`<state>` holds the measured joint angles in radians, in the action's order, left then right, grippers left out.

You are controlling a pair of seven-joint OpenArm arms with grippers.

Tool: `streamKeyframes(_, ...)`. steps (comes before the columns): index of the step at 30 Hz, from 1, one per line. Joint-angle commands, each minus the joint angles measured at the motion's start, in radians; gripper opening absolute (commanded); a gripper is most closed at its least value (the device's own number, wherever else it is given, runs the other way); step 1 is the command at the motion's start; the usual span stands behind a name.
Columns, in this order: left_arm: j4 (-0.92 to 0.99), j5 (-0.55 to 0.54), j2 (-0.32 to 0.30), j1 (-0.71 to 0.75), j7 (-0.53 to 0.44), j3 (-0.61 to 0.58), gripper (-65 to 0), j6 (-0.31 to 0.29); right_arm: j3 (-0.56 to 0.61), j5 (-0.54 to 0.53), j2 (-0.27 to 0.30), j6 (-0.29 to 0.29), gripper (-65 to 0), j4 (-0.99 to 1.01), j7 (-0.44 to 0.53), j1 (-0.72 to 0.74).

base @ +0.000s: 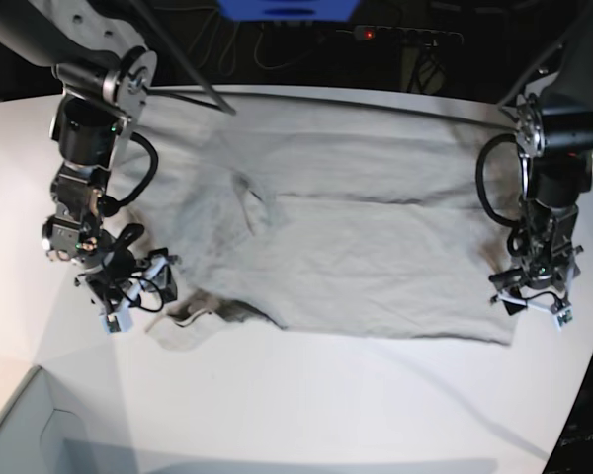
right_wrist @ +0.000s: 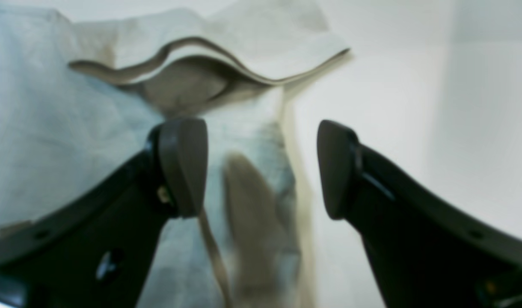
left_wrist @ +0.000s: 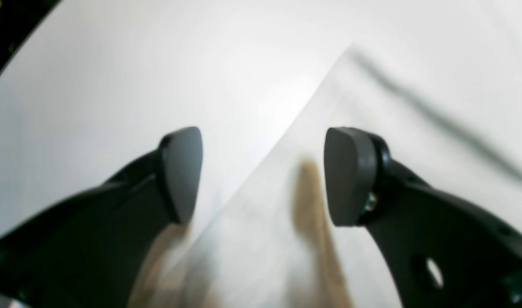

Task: Layout the t-shirt on the table in an organized manner, then fold the t-shirt properly
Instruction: 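Grasp the shirt hem corners with both grippers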

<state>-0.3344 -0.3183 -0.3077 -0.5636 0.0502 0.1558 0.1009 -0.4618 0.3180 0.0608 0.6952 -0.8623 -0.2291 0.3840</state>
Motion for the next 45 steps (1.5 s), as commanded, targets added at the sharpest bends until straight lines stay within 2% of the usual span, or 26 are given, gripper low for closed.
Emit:
streamKeyframes(1, -0.013, 0.0, -0.015, -0.019, -0.033, 0.0, -21.9, 0.001, -0.001, -0.013, 0.017, 0.003, -24.6, -0.004, 0.038, 0.031)
streamKeyframes(6, -0.012, 0.0, -0.014, 0.015, -0.036, -0.002, -22.1, 0.001, -0.001, -0.013, 0.04, 0.003, -24.6, 0.085, 0.044, 0.054)
streamKeyframes(7, -0.012, 0.0, -0.012, 0.024, -0.036, -0.002, -23.2, 0.0, -0.001, -0.013, 0.044, -0.015, -24.6, 0.108, 0.046, 0.056)
streamKeyframes(9, -0.012, 0.0, -0.012, 0.032, -0.036, 0.0, -30.3, 0.0, -0.001, -0.013, 0.05, -0.032, -24.7, 0.124, 0.046, 0.056)
streamKeyframes(13, -0.012, 0.0, -0.012, 0.037, -0.037, 0.001, -50.0, 0.0, -0.001, -0.013, 0.047, -0.032, -26.0, 0.124, 0.047, 0.056)
streamKeyframes(15, -0.013, 0.0, -0.012, 0.034, -0.037, 0.003, -58.5, 0.0, 0.016, -0.013, 0.047, -0.032, -31.0, 0.124, 0.047, 0.073)
streamKeyframes(17, -0.013, -0.002, -0.012, 0.032, -0.037, 0.003, -65.0, 0.0, 0.045, -0.015, 0.049, -0.032, -39.5, 0.124, 0.047, 0.074)
streamKeyframes(20, -0.022, -0.002, -0.012, 0.03, -0.037, 0.001, -64.2, 0.0, 0.074, -0.015, 0.049, -0.03, -54.0, 0.124, 0.047, 0.077)
streamKeyframes(23, -0.022, -0.002, -0.012, 0.03, -0.037, 0.001, -64.7, 0.0, 0.091, -0.015, 0.047, -0.03, -65.0, 0.124, 0.047, 0.077)
streamKeyframes(30, -0.044, -0.002, 0.002, 0.029, -0.037, 0.003, -64.9, 0.0, 0.085, -0.015, 0.05, -0.027, -65.0, 0.113, 0.046, 0.062)
streamKeyframes(32, -0.093, -0.002, 0.002, 0.032, -0.031, 0.005, -64.9, 0.0, 0.084, -0.018, 0.049, 0.003, -65.0, 0.051, 0.046, 0.046)
streamKeyframes(34, -0.139, -0.003, 0.003, 0.04, -0.029, 0.005, -64.9, 0.0, 0.082, -0.018, 0.044, 0.003, -65.0, -0.05, 0.046, -0.003)
streamKeyframes(37, -0.19, -0.003, 0.003, 0.058, -0.028, 0.005, -64.9, 0.0, 0.084, -0.018, 0.007, 0.003, -65.0, -0.18, 0.044, -0.055)
streamKeyframes(45, -0.272, -0.008, 0.022, 0.113, -0.028, 0.006, -64.9, 0.0, 0.082, -0.02, -0.031, 0.003, -65.0, -0.409, 0.044, -0.194)
